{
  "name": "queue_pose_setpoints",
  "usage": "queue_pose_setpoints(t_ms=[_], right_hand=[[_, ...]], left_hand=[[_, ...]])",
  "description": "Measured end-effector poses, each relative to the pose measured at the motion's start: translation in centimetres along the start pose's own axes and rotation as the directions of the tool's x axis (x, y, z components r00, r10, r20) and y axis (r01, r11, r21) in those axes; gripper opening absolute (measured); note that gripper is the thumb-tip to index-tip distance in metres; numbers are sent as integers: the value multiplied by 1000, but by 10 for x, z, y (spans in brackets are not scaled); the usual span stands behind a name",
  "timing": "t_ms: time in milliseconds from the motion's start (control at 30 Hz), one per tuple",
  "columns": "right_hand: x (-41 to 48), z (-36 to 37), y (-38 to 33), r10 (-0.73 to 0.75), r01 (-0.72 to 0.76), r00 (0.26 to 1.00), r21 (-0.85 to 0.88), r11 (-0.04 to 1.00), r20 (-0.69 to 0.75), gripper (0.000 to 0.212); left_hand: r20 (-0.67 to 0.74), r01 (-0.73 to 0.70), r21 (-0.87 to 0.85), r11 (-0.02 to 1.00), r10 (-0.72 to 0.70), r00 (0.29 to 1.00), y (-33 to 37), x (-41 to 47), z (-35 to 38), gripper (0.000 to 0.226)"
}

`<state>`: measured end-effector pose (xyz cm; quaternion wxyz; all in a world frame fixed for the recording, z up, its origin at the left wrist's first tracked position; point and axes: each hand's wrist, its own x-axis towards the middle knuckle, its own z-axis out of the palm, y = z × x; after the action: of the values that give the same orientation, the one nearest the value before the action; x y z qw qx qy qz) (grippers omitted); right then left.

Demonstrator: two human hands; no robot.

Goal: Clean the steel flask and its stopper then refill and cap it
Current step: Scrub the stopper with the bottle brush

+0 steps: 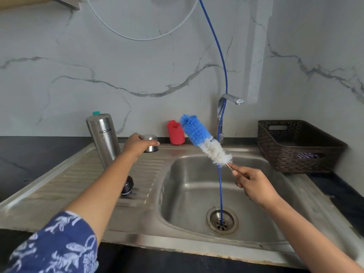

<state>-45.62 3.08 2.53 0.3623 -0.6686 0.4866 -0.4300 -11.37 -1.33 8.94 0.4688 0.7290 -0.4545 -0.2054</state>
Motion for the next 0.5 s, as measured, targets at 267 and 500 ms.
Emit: queue_pose_setpoints(t_ms=[267, 500], right_hand=[[4, 14, 23, 41, -34, 997, -105, 994, 62, 29], [1, 15, 21, 47, -37, 996, -130, 991, 77, 30]], left_hand=[[70, 12, 465, 885, -51, 996, -26, 20, 3, 87], [74, 47, 498, 866, -96, 993, -34, 20, 7, 91]])
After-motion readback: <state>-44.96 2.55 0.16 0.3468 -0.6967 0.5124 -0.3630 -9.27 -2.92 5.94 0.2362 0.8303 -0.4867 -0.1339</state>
